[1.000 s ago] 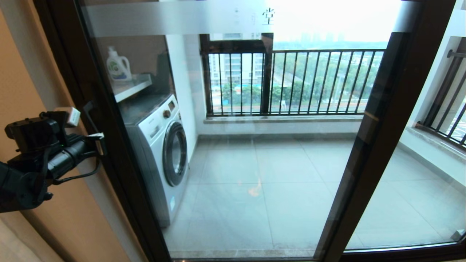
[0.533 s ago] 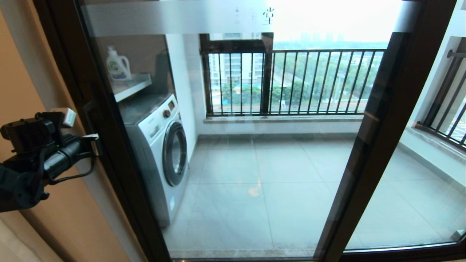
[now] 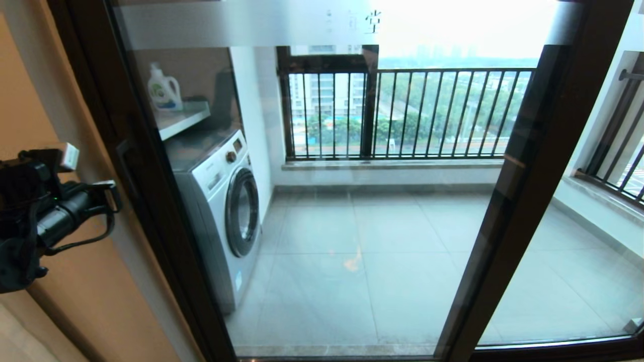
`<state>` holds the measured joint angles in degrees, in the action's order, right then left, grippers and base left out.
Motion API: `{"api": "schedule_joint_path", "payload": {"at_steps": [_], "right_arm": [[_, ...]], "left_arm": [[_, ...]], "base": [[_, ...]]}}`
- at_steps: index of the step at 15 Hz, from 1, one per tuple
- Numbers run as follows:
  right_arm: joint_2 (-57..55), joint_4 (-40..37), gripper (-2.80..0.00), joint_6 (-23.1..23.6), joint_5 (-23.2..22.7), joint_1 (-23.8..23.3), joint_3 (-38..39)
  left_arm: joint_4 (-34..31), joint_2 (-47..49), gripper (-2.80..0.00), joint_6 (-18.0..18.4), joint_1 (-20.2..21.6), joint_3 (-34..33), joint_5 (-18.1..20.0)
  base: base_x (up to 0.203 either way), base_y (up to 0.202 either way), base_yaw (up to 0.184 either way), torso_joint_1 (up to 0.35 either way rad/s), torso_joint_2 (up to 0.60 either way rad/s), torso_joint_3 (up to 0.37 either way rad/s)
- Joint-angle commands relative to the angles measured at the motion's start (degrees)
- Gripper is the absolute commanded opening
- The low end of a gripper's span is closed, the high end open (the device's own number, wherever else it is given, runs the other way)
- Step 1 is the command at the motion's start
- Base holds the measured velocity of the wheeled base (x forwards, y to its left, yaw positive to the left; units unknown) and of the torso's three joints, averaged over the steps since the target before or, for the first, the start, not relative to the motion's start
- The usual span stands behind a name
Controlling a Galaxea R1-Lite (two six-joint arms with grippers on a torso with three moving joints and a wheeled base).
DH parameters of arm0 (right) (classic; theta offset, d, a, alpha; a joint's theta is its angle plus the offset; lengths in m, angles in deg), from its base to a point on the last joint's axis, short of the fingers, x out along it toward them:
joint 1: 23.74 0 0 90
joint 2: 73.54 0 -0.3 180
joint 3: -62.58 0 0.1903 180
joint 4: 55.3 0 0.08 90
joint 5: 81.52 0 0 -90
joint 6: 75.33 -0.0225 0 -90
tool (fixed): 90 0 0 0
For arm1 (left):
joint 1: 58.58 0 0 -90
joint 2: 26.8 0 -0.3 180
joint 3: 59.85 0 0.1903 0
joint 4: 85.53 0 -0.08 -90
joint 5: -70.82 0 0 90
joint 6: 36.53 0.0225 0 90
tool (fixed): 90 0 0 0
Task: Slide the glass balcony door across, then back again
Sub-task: Open the slid door
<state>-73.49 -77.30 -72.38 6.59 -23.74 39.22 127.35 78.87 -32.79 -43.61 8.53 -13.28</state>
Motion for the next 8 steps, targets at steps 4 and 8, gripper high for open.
{"api": "schedule_joint_path", "payload": {"at_steps": [4,8], "right_arm": [[-0.05,0.04,-2.8,0.04,-0.04,0.0,0.53],[-0.05,0.04,-2.8,0.04,-0.04,0.0,0.53]], "left_arm": [[0.27,-4.45,-2.8,-0.22,-1.52,-2.98,0.85],[0.27,-5.37,-2.8,-0.23,-0.98,-2.14,0.76]], "base": [[0.0,0.0,0.0,0.0,0.0,0.0],[0.0,0.0,0.0,0.0,0.0,0.0]]}}
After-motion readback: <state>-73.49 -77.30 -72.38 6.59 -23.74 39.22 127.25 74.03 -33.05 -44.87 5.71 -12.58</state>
